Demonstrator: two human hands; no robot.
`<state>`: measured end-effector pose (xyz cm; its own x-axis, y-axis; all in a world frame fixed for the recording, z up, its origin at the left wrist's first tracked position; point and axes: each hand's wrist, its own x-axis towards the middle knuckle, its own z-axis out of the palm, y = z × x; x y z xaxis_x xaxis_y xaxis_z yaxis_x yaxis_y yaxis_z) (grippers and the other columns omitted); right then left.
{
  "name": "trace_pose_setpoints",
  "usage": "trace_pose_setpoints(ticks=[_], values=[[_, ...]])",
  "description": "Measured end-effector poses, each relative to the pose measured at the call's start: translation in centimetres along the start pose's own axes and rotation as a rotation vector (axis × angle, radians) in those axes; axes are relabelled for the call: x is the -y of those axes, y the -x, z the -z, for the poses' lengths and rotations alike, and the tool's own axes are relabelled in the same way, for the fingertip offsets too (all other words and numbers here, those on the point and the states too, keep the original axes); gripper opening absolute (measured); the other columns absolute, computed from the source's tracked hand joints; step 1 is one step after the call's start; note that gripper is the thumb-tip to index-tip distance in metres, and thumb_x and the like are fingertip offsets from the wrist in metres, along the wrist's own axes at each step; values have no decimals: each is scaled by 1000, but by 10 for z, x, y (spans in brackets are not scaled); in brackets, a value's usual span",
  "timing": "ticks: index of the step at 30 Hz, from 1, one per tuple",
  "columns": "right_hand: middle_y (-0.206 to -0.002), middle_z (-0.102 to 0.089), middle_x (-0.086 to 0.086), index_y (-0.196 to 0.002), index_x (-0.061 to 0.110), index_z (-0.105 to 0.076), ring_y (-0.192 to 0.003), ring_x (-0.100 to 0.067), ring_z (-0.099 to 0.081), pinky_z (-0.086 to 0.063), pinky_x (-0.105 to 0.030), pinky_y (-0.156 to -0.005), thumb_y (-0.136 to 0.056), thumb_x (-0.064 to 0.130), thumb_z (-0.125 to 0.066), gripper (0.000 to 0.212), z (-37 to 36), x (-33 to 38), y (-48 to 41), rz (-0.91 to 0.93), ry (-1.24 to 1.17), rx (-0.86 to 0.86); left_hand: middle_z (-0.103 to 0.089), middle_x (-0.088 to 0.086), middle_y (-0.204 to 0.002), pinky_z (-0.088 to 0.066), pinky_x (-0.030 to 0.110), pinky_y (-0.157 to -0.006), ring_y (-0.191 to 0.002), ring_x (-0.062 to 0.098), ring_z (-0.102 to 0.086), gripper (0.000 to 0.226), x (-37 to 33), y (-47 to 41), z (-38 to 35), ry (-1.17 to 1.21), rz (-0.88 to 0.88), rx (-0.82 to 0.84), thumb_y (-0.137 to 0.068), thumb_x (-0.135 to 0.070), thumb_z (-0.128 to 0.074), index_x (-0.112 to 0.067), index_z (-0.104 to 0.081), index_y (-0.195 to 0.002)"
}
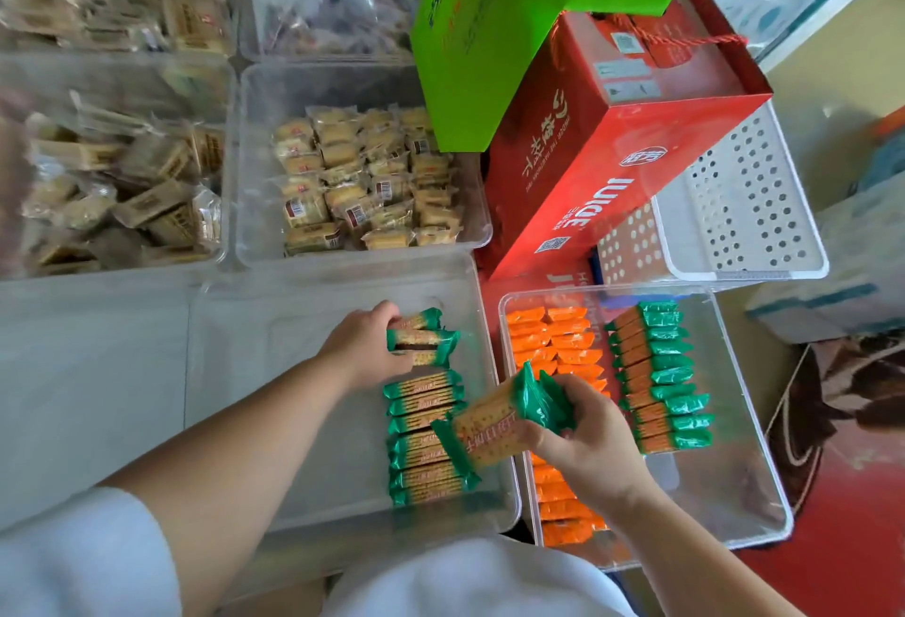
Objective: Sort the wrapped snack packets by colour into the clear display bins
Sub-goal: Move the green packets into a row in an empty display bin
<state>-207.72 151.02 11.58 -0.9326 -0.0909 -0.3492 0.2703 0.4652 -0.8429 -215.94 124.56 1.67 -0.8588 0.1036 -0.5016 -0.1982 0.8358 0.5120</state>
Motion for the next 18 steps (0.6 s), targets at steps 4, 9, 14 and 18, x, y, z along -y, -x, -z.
trace_pose_setpoints(ticks=[4,9,14,18], values=[[-78,-67,13,-94,23,-63,-62,-1,-53,-46,-22,-54,-67,44,-76,37,-1,3,2,-6,1,23,-68,-4,-96,-53,32,-73,-86,15,-63,26,2,-6,3,3,12,118,-82,-39,-76,-25,-61,-98],[-80,-67,9,-94,27,-64,-66,-7,-54,-49,-39,-58,-68,51,-76,37,2,2,5,-20,1,8,-66,1,-106,-55,47,-89,-98,22,-63,28,15,-5,5,495,153,135,-90,-32,-70,-23,-56,-112],[-78,-66,7,-93,26,-64,-65,-7,-52,-48,-41,-58,-66,55,-75,41,4,0,6,-5,-4,-16,-68,2,-107,-53,43,-89,-100,22,-64,28,17,-3,14,595,196,172,-93,-32,-67,-24,-55,-117],[-77,-65,11,-93,25,-64,-65,-5,-51,-49,-40,-58,-65,55,-73,42,4,1,7,13,9,-24,-68,-1,-110,-49,40,-91,-104,17,-64,30,11,-3,14,568,177,254,-93,-38,-66,-27,-55,-118]])
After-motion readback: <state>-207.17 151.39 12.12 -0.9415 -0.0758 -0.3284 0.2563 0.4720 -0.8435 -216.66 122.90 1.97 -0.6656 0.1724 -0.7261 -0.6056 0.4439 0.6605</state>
